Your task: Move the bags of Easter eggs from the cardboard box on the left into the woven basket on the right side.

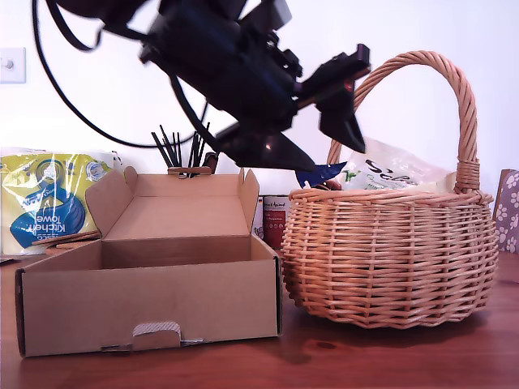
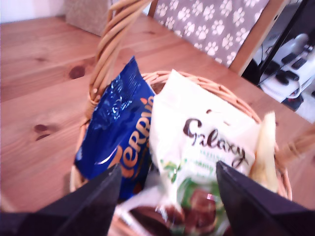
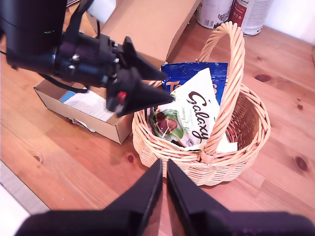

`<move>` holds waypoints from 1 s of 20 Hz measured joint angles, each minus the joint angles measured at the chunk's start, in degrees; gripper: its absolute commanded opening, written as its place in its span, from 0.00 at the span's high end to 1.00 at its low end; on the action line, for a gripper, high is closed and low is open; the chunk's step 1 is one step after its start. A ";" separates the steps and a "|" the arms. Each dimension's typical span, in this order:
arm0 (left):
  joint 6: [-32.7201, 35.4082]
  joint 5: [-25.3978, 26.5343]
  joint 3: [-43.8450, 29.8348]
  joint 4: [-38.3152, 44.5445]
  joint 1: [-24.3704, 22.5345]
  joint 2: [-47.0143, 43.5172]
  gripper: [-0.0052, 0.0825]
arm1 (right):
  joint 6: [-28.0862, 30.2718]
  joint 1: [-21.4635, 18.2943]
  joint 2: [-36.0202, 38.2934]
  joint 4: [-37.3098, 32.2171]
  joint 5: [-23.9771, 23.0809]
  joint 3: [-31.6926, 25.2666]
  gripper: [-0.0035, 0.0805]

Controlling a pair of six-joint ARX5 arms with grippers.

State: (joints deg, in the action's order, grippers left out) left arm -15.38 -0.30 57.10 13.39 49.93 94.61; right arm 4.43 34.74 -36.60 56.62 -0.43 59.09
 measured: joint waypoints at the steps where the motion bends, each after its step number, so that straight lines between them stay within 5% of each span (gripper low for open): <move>1: 1.20 0.00 0.00 -2.54 -0.33 -2.32 0.48 | 0.00 0.00 0.00 -0.11 0.00 0.00 0.97; 7: 5.46 0.52 0.48 -14.49 -2.91 -17.49 0.96 | -0.02 0.00 0.00 -5.20 -0.02 0.00 0.97; 14: 6.45 4.48 -1.25 -22.38 -7.19 -27.21 0.96 | -0.04 -1.31 -0.35 -16.83 -0.07 -2.01 0.97; 20: 7.50 4.76 -11.67 -22.40 -12.68 -42.25 0.96 | -0.09 -11.78 -0.44 -26.36 3.48 -12.00 0.97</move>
State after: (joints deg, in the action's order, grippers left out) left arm -7.88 4.47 45.43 -9.02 37.26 52.36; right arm 4.34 22.96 -37.04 30.26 3.05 47.09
